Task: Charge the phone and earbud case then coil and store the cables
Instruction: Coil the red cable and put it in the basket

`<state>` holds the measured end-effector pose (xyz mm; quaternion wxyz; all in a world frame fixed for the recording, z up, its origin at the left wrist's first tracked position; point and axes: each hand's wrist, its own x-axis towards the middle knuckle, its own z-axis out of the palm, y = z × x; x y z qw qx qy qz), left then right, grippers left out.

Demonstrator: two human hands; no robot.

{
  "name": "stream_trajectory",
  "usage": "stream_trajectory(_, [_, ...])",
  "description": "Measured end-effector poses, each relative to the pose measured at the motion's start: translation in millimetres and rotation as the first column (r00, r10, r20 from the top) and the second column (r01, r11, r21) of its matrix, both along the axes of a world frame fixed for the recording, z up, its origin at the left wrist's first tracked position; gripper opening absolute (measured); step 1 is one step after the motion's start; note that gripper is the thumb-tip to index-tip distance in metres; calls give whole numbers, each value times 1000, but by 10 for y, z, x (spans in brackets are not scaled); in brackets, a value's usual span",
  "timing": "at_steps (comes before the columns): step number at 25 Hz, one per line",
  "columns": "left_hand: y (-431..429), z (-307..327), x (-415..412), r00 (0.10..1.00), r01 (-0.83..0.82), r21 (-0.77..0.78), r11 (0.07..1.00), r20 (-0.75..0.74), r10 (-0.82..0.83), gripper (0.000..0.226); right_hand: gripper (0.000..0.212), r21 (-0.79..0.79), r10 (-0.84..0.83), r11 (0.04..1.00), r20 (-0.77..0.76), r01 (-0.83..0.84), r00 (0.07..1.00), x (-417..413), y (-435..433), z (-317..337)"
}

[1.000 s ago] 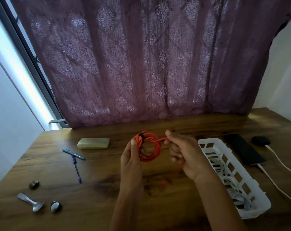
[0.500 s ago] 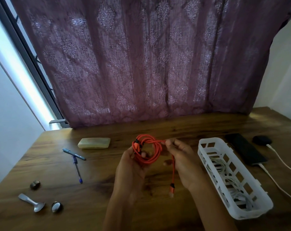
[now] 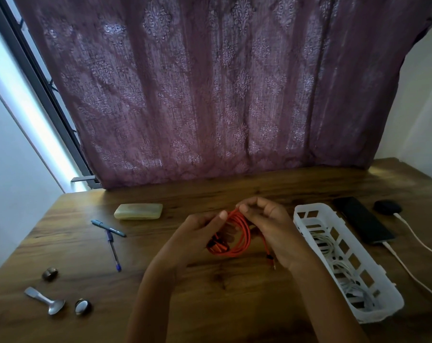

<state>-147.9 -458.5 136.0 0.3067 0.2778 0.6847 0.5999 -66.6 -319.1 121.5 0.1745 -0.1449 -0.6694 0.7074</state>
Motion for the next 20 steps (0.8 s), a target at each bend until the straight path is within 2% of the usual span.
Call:
stream_trajectory(2, [16,-18,32,999,12,25,1000,-36,-11,25,10,45,-80,996,-32,82,996,-31,-5,-14])
stream_trajectory(5, [58,-81,73,992,-110,79,991,-58,115,23,6,275,-244,927,-78,256,967,-59,-1,-72])
stream_trajectory(8, [98,-155,135,982,-189,141,972,9,190,26,28,391,-316,867,-48,309,948,-3,-91,-104])
stream_trajectory(10, [118,-202,172,971,-238,179,955,47,234,28,34,342,-274,904,8,255,962,51,-216,-118])
stream_trajectory(12, [125,-244,197,962,-268,217,939,110,249,31,27,238,-209,952,38,195,977,72,-322,-149])
stream_trajectory(15, [112,-284,210,954,-284,224,932,160,252,34,22,139,-198,974,124,180,972,68,-347,-203])
stream_trajectory(18, [107,-285,215,950,-305,219,927,140,280,35,20,-4,-216,976,167,220,962,74,-363,-204])
stream_trajectory(20, [103,-285,221,946,-325,207,923,71,317,34,18,-107,-224,964,155,241,962,78,-413,-184])
